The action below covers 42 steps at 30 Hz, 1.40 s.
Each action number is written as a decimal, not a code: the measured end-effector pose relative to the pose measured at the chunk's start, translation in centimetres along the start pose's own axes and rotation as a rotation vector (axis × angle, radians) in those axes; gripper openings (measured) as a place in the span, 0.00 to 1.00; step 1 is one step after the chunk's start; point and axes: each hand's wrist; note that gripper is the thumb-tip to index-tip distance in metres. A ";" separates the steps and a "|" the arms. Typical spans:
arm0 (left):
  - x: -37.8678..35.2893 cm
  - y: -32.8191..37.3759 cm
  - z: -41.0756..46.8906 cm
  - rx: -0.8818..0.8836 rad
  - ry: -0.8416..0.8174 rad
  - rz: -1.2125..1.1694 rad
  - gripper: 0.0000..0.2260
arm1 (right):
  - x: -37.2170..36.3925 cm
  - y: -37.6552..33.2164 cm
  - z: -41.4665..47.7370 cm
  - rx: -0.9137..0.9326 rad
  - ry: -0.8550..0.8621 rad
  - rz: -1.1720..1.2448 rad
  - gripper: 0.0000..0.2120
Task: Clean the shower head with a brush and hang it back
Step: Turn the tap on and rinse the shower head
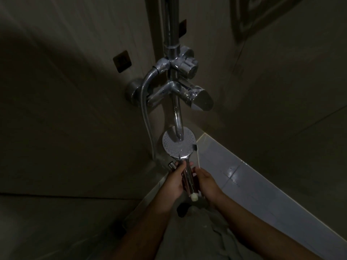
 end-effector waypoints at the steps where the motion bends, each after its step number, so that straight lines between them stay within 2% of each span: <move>1: -0.2 0.3 0.2 0.005 -0.006 0.007 0.14 | 0.0 -0.2 0.0 0.000 0.000 0.013 0.16; 9: -1.5 0.6 0.9 0.009 -0.053 0.067 0.13 | 1.0 -1.3 -0.1 0.005 0.019 0.022 0.17; 16: -1.6 -0.9 0.9 0.026 -0.012 0.120 0.14 | 1.8 -0.3 -0.6 -0.020 0.034 -0.007 0.18; 20: -1.3 -1.7 0.2 0.007 0.025 0.125 0.16 | 2.0 0.3 -0.9 -0.023 0.023 -0.039 0.16; 27: -0.1 -2.7 -1.6 -0.041 0.054 0.070 0.12 | 1.5 1.6 -1.7 -0.025 -0.034 -0.083 0.16; 34: -0.1 -2.3 -3.7 -0.058 0.085 0.003 0.13 | 1.4 1.5 -1.9 -0.053 -0.118 -0.131 0.16; 38: -0.3 -1.7 -4.0 -0.019 0.071 -0.045 0.14 | 0.8 0.5 -2.5 -0.020 -0.127 -0.175 0.15; 42: -0.2 -1.4 -3.5 -0.031 0.036 0.014 0.14 | 1.5 -0.1 -2.2 0.137 -0.025 -0.348 0.11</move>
Point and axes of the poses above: each hand's wrist, its own z-axis towards the middle knuckle, its own x-axis out of the back of the hand, y = z × x, and after that the axes turned 11 degrees about z, right-handed
